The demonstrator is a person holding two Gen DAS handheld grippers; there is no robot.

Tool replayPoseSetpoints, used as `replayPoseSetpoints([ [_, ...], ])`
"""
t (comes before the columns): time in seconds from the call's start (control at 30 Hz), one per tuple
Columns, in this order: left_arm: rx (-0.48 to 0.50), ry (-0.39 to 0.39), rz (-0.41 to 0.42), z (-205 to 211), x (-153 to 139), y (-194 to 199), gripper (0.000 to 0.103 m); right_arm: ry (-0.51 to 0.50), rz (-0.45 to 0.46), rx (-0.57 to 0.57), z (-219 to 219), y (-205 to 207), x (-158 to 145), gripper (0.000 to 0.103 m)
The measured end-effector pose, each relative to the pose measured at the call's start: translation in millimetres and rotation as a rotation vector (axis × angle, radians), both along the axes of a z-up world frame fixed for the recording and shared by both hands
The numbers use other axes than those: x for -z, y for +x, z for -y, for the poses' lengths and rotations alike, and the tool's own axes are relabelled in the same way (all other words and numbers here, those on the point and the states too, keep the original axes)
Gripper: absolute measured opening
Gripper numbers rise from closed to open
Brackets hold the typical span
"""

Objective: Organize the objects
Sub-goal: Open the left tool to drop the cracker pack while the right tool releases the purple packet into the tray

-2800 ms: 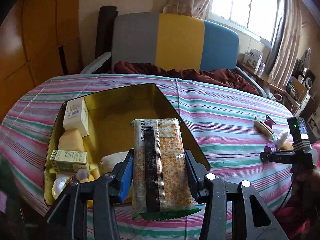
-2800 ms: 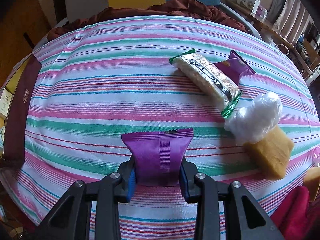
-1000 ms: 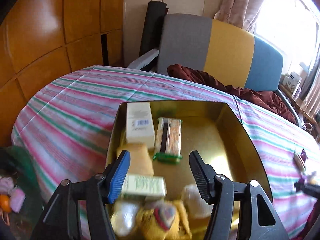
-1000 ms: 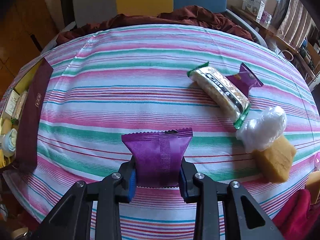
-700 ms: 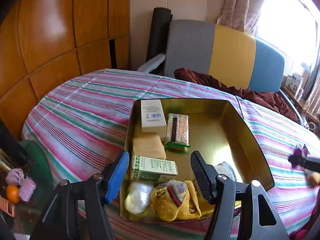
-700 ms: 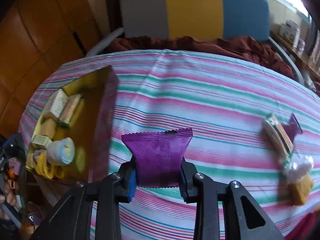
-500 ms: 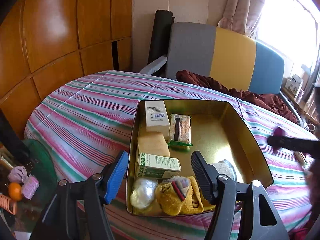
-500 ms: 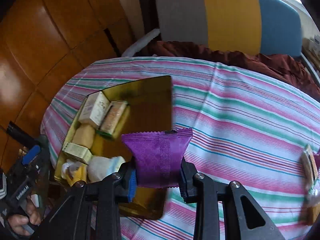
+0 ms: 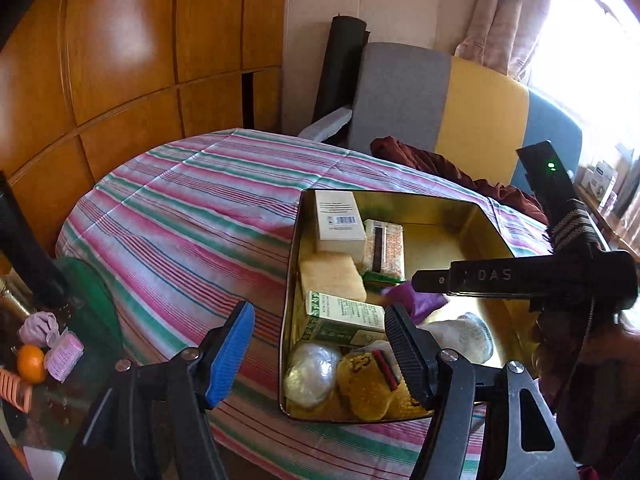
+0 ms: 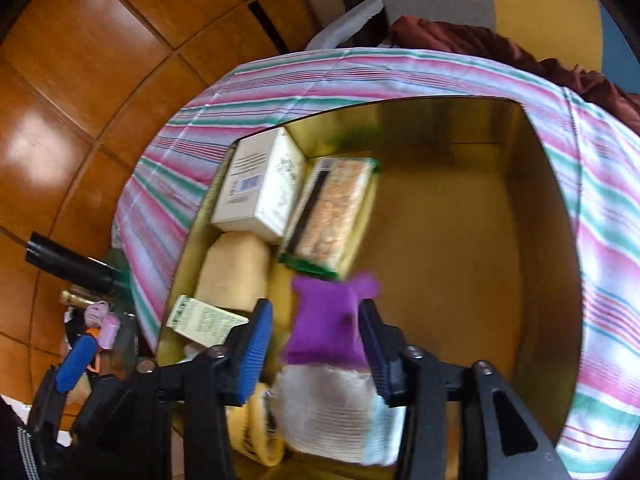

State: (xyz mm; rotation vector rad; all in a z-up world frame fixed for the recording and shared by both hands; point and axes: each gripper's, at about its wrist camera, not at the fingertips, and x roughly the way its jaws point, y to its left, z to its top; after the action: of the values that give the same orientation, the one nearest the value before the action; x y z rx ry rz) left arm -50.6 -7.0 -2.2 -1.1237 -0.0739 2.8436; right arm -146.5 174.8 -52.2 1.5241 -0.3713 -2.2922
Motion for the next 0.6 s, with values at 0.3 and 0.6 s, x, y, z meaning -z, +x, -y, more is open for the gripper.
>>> replayPoseSetpoints([
  [0.3,0.001,-0.001,-0.007,-0.2,1.3,1.4,0.069,0.067,-0.080,0.055,-27.2,31.5,-21.3,0.047],
  [0.6,0.053,-0.011,-0.029,-18.5,-6.1,9.8,0.071,0.161,-0.141,0.137,-87.5,82.9,-31.8,0.048],
])
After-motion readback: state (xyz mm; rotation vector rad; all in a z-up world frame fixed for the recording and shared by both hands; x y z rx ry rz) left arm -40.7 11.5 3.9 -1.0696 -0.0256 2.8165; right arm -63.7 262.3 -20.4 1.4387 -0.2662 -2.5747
